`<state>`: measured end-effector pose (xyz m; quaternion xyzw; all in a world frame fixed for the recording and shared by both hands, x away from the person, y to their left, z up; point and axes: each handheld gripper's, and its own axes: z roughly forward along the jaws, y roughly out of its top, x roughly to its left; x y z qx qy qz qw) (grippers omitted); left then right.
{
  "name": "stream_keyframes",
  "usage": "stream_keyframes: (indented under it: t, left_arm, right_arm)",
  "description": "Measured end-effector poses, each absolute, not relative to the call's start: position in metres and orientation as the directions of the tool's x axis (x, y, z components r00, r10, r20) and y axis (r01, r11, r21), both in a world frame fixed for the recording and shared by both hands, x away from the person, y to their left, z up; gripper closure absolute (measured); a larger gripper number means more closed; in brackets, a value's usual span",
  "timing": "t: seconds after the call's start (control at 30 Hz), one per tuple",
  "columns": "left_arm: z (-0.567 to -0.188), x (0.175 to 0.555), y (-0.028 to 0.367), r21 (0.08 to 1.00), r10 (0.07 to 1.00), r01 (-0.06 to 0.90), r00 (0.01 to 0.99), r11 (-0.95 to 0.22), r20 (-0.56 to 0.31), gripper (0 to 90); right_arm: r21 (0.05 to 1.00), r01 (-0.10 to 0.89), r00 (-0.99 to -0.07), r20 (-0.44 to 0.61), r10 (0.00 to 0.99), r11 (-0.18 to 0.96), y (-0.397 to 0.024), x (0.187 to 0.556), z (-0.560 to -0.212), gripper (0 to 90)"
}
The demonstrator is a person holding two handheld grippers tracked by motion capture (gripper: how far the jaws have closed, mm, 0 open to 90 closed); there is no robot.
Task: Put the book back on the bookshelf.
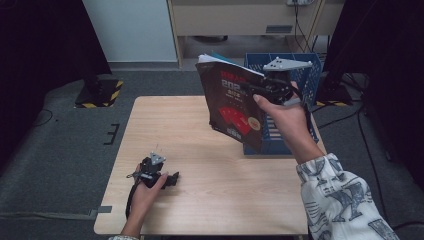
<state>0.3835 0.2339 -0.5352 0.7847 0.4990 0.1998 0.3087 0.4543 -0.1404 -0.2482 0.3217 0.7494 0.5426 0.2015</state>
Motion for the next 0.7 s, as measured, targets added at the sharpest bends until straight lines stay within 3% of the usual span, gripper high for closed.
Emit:
stream_keyframes:
  t: [0.7]
  left_arm:
    - [-0.537,0.382,0.234,0.698,0.906,0.648,0.423,-0.305,0.004,0.0]
  right_arm:
    - [0.944,0.280,-0.634,0.047,0.772,0.172,-0.192,0.458,-0.242,87.1]
